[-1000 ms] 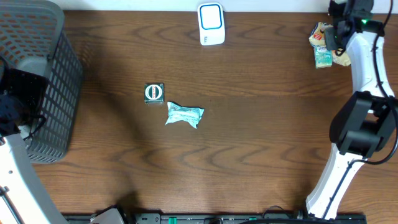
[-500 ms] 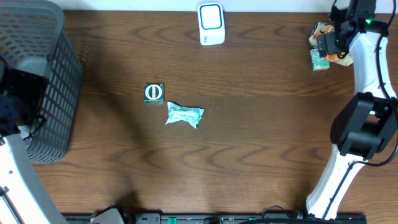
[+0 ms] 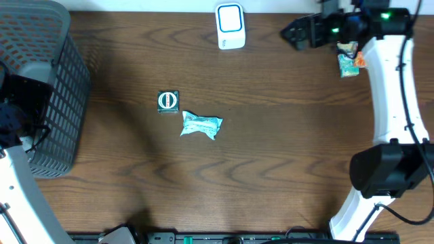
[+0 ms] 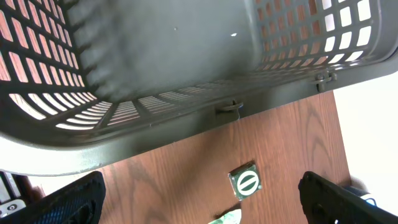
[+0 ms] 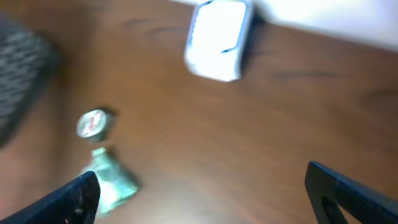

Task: Scan the item barcode
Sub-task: 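Carry the orange pack to the back-right corner and release it, then move the right gripper to the mint-green wipes pack and grasp it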

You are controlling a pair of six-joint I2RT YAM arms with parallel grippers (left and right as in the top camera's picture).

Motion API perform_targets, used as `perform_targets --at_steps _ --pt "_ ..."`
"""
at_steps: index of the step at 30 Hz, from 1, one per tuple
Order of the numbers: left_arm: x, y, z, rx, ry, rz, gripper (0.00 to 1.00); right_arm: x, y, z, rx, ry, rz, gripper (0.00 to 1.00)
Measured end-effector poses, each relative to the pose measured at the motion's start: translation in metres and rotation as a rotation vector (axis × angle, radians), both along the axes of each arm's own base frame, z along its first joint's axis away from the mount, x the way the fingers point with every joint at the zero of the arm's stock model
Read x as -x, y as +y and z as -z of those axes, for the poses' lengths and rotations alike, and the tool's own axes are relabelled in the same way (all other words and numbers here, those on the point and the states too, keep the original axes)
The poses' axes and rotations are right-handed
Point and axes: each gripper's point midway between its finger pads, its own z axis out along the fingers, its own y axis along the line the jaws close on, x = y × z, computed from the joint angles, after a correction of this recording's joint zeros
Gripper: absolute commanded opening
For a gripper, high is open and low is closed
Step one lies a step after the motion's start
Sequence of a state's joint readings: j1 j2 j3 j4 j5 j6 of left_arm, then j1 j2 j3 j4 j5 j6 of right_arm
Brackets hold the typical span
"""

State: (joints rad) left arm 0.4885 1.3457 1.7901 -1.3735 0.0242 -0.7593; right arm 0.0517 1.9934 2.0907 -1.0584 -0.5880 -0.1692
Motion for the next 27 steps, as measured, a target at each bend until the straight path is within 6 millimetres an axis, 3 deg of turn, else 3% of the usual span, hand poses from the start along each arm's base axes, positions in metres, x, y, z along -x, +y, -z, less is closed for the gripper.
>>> perform_targets --at_steps 4,10,13,21,27 --pt "0.0 0.0 0.0 0.0 0.0 0.0 0.97 0.021 0.04 0.014 -0.042 0.098 -0.085 0.99" --pt "0.0 0.0 0.0 0.0 0.0 0.0 0.98 0.048 0.099 0.036 -0.016 0.182 -0.198 0.9" --pt "0.0 0.0 0.0 0.0 0.0 0.0 0.97 0.056 0.119 0.051 0.023 0.221 -0.201 0.83" --pt "0.0 0.0 0.0 0.0 0.0 0.0 0.98 0.079 0.164 0.101 0.132 0.337 -0.217 0.77" --pt "0.0 0.0 0.0 0.0 0.0 0.0 0.98 0.101 0.192 0.114 0.176 0.361 -0.273 0.77"
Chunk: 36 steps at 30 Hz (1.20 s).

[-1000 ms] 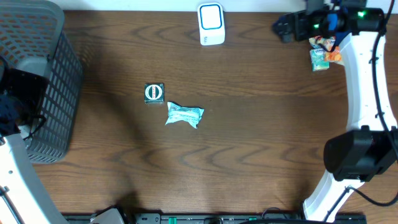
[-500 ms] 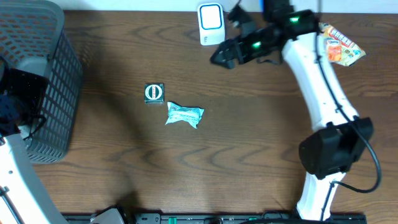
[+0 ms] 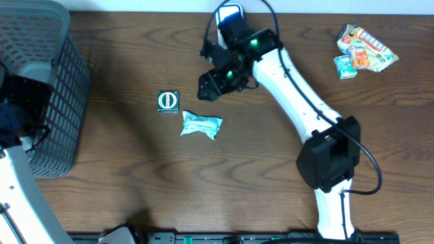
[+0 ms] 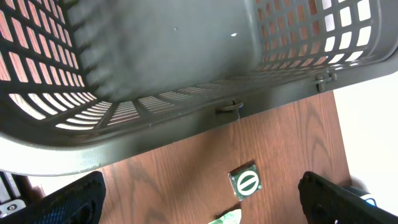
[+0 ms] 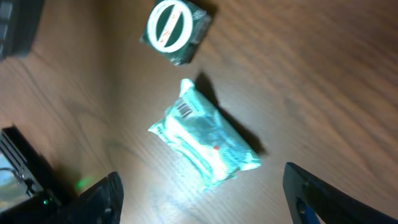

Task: Scan the item barcode
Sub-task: 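Move the right gripper to the mint-green wipes pack and grasp it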

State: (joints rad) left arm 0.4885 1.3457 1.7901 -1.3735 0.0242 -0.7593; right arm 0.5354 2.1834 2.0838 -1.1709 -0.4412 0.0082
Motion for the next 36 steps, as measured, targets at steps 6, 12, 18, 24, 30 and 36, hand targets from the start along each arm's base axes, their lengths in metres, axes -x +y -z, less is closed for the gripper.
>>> perform_targets --at_steps 6,12,18,24,30,36 --pt "0.0 0.0 0.0 0.0 0.0 0.0 0.98 0.02 0.013 0.005 0.057 0.002 -0.041 0.82" --pt "0.0 0.0 0.0 0.0 0.0 0.0 0.98 0.03 0.018 0.008 0.085 0.007 -0.061 0.91" --pt "0.0 0.0 0.0 0.0 0.0 0.0 0.98 0.047 0.015 0.011 0.126 0.054 -0.08 0.85" --pt "0.0 0.0 0.0 0.0 0.0 0.0 0.98 0.069 0.014 0.015 0.187 0.093 -0.112 0.78" --pt "0.0 0.0 0.0 0.0 0.0 0.0 0.98 0.079 0.02 0.019 0.248 0.054 -0.149 0.81" --pt "0.0 0.0 0.0 0.0 0.0 0.0 0.98 0.079 0.025 0.032 0.355 -0.067 -0.196 0.81"
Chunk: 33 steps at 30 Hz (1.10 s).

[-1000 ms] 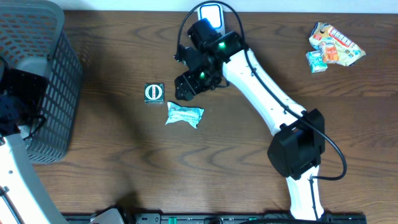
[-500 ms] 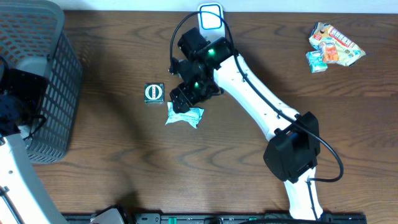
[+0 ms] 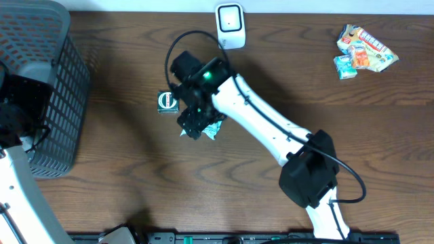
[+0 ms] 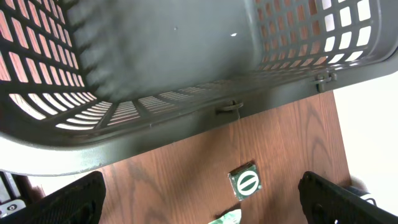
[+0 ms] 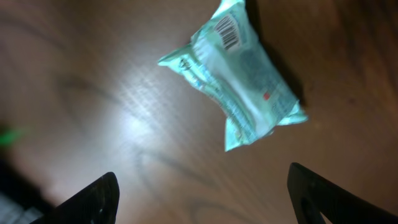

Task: Scan the item barcode
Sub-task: 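Move the right gripper to the mint-green wipes pack and grasp it, then drag the green pack rightward and set it down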

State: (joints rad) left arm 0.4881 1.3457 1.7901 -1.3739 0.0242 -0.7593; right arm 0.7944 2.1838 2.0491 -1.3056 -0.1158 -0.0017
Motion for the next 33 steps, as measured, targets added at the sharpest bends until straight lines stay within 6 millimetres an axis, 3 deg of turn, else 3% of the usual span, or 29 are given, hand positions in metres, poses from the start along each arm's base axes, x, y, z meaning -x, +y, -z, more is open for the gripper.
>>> perform_targets --at_steps 8,18,25,27,28,33 --pt "0.0 0.0 0.0 0.0 0.0 -0.001 0.97 -0.013 -0.009 0.049 0.187 -0.214 -0.045 0.9" --pt "0.0 0.0 0.0 0.0 0.0 0.0 0.97 -0.045 -0.007 0.078 0.202 -0.414 -0.03 0.9" --pt "0.0 0.0 0.0 0.0 0.0 0.0 0.98 -0.045 -0.011 0.098 0.206 -0.437 -0.05 0.5" --pt "0.0 0.0 0.0 0.0 0.0 -0.001 0.98 -0.042 -0.014 0.101 0.212 -0.428 -0.047 0.34" --pt "0.0 0.0 0.0 0.0 0.0 -0.001 0.98 -0.041 -0.015 0.102 0.214 -0.421 -0.052 0.21" --pt "0.0 0.0 0.0 0.0 0.0 0.0 0.98 -0.035 -0.018 0.102 0.213 -0.377 -0.041 0.01"
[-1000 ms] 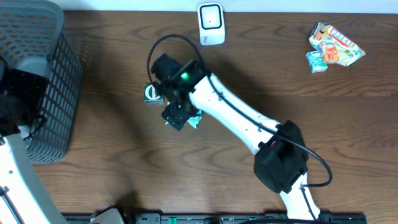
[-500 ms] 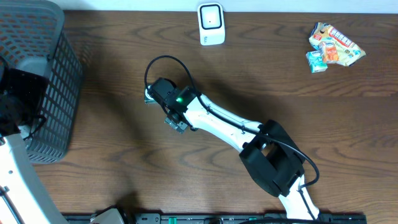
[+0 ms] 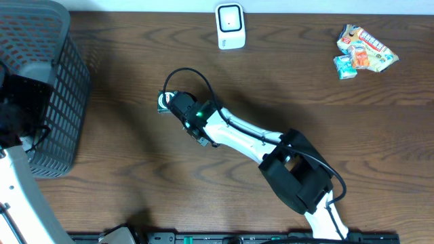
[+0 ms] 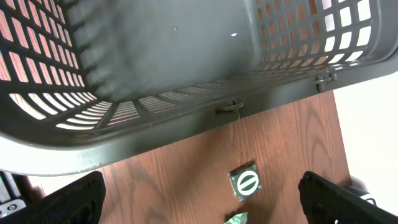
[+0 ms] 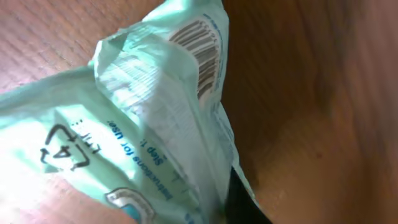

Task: Scan the item barcode
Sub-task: 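Drag the green pack rightward and set it down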

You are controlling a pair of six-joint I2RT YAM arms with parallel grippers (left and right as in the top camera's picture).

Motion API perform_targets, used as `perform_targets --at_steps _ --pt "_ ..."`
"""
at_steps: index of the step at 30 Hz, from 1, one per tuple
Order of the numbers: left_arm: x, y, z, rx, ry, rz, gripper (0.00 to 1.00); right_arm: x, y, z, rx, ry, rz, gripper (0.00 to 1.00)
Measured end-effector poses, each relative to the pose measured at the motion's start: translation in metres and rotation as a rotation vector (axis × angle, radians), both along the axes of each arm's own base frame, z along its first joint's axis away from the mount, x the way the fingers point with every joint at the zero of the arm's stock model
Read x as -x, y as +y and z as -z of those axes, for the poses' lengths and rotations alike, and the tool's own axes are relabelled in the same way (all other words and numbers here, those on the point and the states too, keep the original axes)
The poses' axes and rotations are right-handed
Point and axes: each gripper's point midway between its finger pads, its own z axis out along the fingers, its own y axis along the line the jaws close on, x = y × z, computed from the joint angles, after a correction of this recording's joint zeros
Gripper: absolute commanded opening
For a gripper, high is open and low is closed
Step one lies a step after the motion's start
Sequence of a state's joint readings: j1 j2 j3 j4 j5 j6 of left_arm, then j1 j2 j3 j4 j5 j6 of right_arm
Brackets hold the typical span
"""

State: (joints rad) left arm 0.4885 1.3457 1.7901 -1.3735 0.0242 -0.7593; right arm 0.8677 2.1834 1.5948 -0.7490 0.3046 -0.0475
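A mint-green packet [image 5: 143, 124] fills the right wrist view, its barcode [image 5: 202, 53] facing up near one crimped end. My right gripper [image 3: 201, 129] is down on it at mid-table and covers it from overhead. One dark finger [image 5: 239, 202] presses the packet's side, so the jaws are shut on it. Only the packet's tip [image 4: 236, 218] shows in the left wrist view. The white scanner [image 3: 230, 26] stands at the far edge. My left gripper [image 4: 205, 208] hangs open beside the basket, holding nothing.
A small green square pack with a white ring [image 3: 165, 102] lies just left of the right gripper. A dark mesh basket [image 3: 41, 81] stands at the left. Two snack packs [image 3: 363, 47] lie at the far right. Brown wooden table [image 3: 305, 135].
My right gripper was open a little above the packet; now it is down on it with the jaws shut on the packet, which fills its view. The left arm has not moved.
My right gripper was first at the far right by the snack packs. Then it was near the scanner, above the two green items, and then open over the mint packet. Now it is shut on that packet on the table. The left arm stayed by the basket.
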Motion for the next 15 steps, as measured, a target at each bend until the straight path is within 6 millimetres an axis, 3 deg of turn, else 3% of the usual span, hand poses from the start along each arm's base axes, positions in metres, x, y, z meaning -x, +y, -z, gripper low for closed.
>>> perform_targets --at_steps 6,15 --pt "0.0 0.0 0.0 0.0 0.0 0.0 0.98 0.013 -0.009 -0.009 -0.103 0.198 0.043 0.01" --pt "0.0 0.0 0.0 0.0 0.0 0.0 0.97 -0.003 -0.032 -0.063 -0.604 0.57 0.19 0.01"
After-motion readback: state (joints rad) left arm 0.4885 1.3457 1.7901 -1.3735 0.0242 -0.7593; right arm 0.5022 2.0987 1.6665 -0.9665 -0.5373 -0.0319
